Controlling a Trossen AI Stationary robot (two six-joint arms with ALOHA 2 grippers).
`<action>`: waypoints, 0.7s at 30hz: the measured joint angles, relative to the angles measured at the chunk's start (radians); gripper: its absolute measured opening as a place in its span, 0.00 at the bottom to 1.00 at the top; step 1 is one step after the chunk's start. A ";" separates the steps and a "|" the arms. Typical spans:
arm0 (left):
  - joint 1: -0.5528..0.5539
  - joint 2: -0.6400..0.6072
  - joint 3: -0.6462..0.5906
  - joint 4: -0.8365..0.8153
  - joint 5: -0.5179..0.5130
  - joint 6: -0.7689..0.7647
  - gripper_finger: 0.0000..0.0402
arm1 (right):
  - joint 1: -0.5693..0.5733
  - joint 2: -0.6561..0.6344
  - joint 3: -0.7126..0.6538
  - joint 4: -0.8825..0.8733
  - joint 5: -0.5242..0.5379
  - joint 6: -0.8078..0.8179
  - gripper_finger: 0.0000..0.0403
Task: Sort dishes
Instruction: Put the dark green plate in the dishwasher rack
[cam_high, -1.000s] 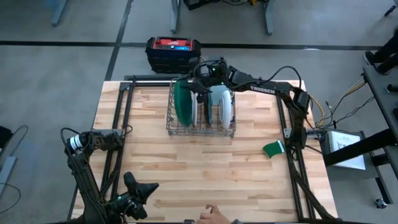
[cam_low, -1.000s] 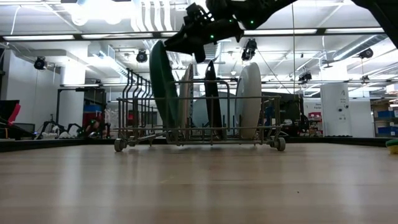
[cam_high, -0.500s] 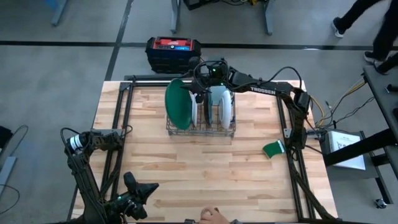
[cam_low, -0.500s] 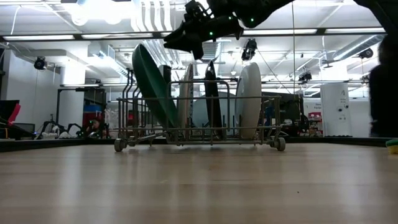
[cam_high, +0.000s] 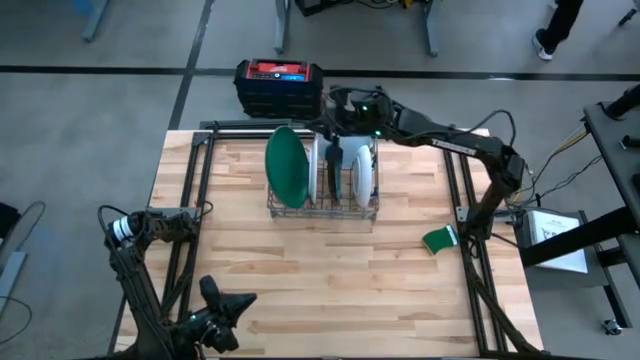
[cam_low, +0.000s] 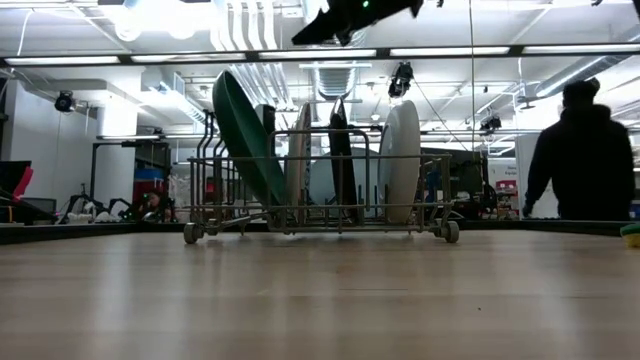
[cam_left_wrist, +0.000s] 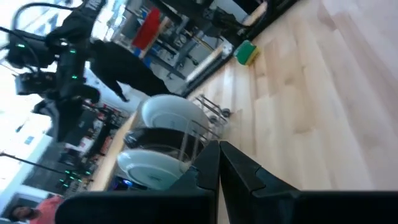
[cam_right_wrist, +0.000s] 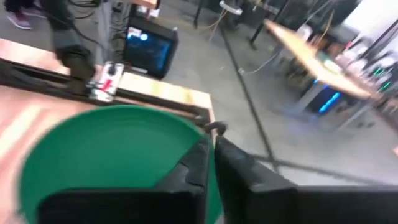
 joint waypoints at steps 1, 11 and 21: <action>0.006 0.000 0.000 0.000 -0.016 0.008 0.00 | 0.008 -0.014 -0.001 -0.027 0.004 0.023 0.02; 0.116 -0.013 0.000 0.000 -0.070 0.139 0.00 | 0.174 -0.159 -0.134 -0.176 0.347 0.050 0.00; 0.263 -0.102 0.000 0.000 -0.204 0.219 0.00 | 0.227 -0.343 -0.421 -0.082 0.508 0.197 0.00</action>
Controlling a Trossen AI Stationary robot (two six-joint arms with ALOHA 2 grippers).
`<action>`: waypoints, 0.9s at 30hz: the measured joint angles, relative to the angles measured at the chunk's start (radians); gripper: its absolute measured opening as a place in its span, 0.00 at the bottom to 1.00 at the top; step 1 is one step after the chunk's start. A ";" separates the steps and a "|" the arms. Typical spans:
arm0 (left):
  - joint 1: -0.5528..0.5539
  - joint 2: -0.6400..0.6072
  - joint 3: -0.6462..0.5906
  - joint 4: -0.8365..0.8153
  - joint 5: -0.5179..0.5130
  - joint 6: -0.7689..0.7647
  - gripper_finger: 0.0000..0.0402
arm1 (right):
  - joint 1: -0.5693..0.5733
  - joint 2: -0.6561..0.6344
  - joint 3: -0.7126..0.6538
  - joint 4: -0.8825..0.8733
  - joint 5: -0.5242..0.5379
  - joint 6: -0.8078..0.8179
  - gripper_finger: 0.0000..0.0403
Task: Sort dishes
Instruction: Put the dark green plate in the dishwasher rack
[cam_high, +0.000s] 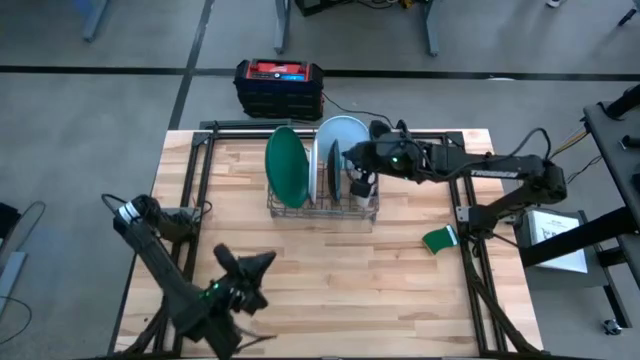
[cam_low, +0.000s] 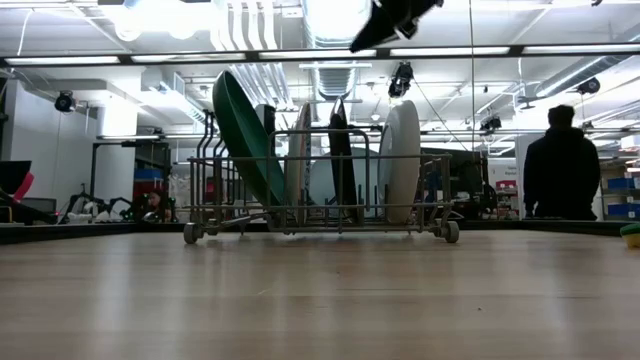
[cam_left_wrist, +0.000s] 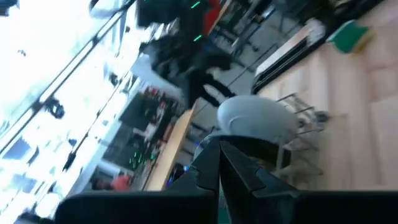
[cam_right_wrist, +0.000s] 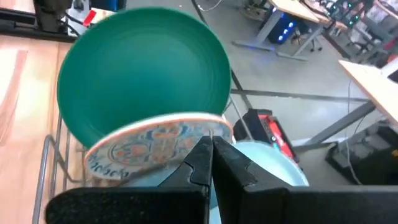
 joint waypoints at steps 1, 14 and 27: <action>0.023 -0.010 0.000 0.000 0.000 0.000 0.00 | 0.000 -0.020 -0.034 0.023 0.001 0.011 0.00; 0.463 -0.180 0.000 0.070 0.282 -0.039 0.00 | 0.000 -0.276 -0.274 0.124 0.002 0.169 0.00; 0.796 -0.329 0.019 0.590 0.910 0.544 0.00 | 0.000 -0.283 -0.315 0.116 0.002 0.218 0.00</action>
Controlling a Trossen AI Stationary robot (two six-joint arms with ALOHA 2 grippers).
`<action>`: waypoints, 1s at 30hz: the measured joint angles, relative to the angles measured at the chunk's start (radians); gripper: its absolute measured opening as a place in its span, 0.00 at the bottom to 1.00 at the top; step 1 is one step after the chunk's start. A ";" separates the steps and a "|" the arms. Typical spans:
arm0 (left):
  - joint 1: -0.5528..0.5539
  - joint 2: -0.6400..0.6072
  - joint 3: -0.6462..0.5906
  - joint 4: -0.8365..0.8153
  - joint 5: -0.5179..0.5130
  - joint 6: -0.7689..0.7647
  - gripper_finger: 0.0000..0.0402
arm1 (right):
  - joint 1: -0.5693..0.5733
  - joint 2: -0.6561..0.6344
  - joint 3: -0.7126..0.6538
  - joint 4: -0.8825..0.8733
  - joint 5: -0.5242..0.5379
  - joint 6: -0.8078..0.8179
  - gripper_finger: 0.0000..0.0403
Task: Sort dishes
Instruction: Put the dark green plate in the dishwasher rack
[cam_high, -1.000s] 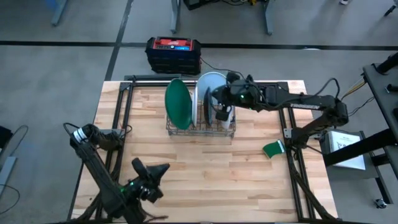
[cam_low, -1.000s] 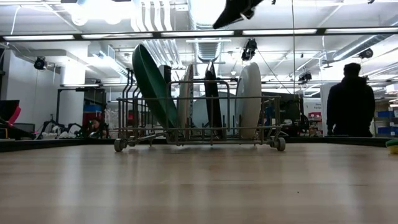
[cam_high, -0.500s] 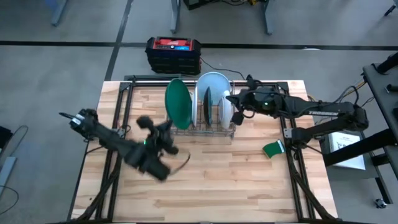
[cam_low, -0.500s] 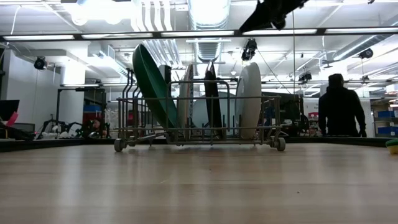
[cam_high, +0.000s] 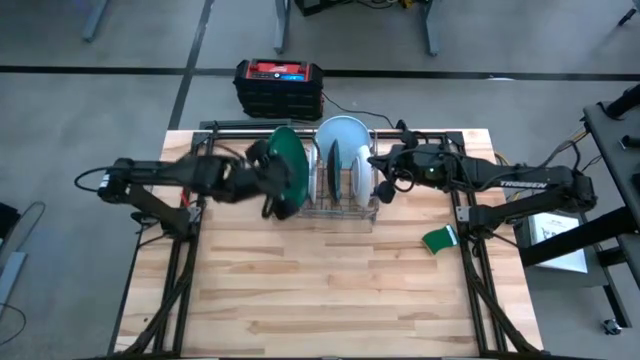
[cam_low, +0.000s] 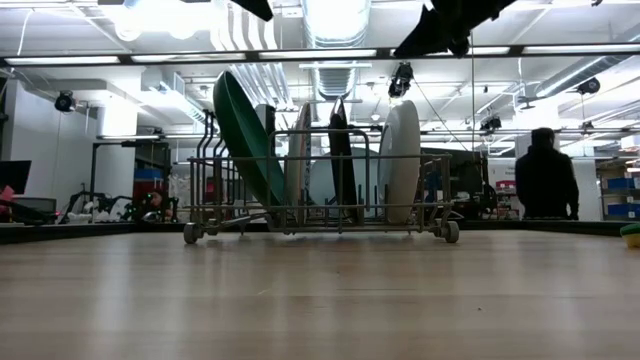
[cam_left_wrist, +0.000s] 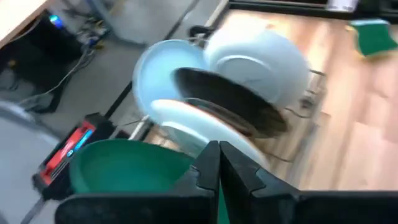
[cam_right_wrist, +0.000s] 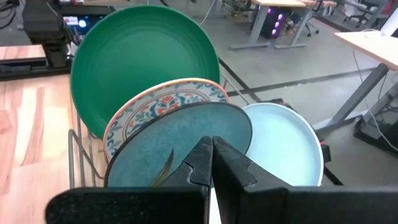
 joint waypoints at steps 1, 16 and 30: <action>0.017 -0.004 0.004 -0.006 0.000 -0.002 0.00 | 0.000 0.004 -0.001 -0.001 0.000 0.002 0.00; 0.181 0.077 0.007 -0.130 0.085 -0.037 0.00 | 0.000 0.004 -0.001 -0.088 0.010 0.061 0.00; 0.185 0.229 0.007 -0.214 0.085 -0.123 0.00 | 0.000 0.004 -0.001 -0.090 0.010 0.071 0.00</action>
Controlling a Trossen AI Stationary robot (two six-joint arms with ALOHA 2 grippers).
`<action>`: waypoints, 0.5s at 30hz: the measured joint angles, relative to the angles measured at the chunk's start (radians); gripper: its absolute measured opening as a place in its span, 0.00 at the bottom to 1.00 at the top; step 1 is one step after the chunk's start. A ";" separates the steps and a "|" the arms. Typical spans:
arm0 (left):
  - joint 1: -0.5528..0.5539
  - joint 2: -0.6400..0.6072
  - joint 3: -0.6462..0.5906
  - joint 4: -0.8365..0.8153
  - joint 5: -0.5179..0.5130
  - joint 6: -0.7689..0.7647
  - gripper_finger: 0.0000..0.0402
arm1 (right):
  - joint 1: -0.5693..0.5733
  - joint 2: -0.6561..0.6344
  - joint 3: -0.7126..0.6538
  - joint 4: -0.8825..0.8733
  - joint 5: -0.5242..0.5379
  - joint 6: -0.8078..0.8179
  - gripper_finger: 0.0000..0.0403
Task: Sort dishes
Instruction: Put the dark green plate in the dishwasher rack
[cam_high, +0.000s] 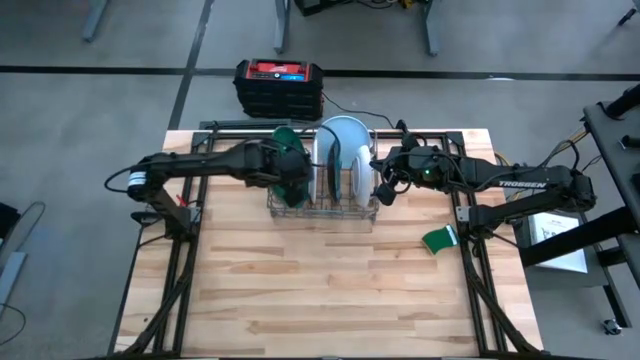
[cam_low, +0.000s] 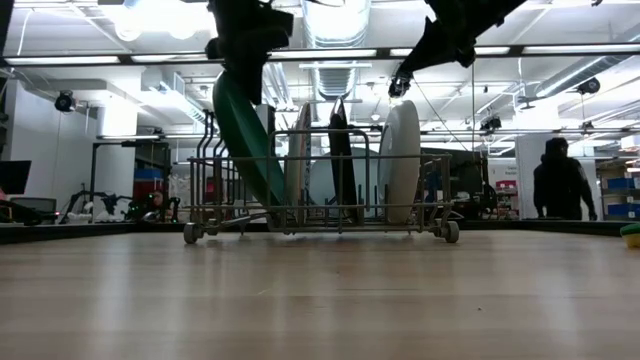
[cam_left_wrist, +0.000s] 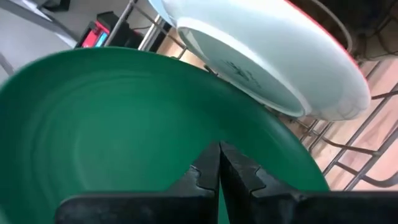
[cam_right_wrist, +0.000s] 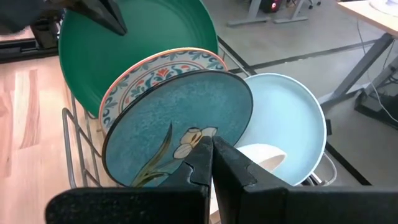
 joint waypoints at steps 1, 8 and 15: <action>0.000 0.008 0.000 -0.001 -0.001 -0.004 0.00 | 0.000 0.000 0.000 0.000 0.000 0.000 0.00; 0.001 0.037 0.004 -0.033 -0.013 -0.019 0.00 | 0.000 0.000 0.000 -0.001 0.000 0.000 0.00; 0.002 0.040 0.002 -0.050 -0.018 -0.063 0.00 | 0.000 0.000 0.000 -0.001 0.000 0.000 0.00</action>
